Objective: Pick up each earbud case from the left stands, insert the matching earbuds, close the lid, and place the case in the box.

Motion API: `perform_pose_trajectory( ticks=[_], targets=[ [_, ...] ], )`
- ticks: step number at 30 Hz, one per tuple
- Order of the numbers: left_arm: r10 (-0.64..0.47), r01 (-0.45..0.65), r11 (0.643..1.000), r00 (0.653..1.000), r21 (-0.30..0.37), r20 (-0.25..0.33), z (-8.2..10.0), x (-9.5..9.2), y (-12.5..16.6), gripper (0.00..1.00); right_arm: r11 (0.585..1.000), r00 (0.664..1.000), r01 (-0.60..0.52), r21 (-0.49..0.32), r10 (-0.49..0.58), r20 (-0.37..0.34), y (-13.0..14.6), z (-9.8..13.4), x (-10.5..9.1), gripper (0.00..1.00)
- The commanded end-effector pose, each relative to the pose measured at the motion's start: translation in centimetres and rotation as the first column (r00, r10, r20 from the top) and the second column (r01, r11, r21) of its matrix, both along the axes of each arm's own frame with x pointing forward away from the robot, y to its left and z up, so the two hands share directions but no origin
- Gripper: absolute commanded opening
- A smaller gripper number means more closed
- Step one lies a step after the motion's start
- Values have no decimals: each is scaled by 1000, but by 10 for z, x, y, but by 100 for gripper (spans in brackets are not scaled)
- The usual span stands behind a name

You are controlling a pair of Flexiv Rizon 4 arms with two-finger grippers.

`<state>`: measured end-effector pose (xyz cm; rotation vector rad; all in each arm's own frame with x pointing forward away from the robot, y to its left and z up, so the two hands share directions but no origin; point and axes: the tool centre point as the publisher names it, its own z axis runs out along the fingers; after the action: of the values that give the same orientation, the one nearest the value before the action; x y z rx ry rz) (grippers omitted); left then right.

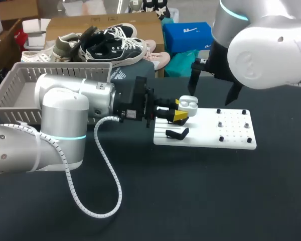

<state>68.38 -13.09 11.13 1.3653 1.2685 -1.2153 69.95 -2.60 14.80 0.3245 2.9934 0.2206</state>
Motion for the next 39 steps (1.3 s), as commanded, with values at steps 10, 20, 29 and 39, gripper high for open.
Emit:
perform_pose_trajectory(
  ticks=[10,20,29,39],
  targets=[
    [-1,1,1000,1000,-1,0,0,1,0,0,998,996,25,56,-30,86,-11,22,-6,100],
    [27,-27,999,1000,31,-5,5,0,12,0,995,982,-52,84,35,186,-39,37,-24,100],
    [152,-149,984,988,95,-28,20,-10,61,0,998,985,-22,58,12,173,-63,24,-31,100],
    [393,-382,901,920,205,-11,34,-20,135,0,994,980,34,102,-53,193,-79,18,-25,100]
  ],
)
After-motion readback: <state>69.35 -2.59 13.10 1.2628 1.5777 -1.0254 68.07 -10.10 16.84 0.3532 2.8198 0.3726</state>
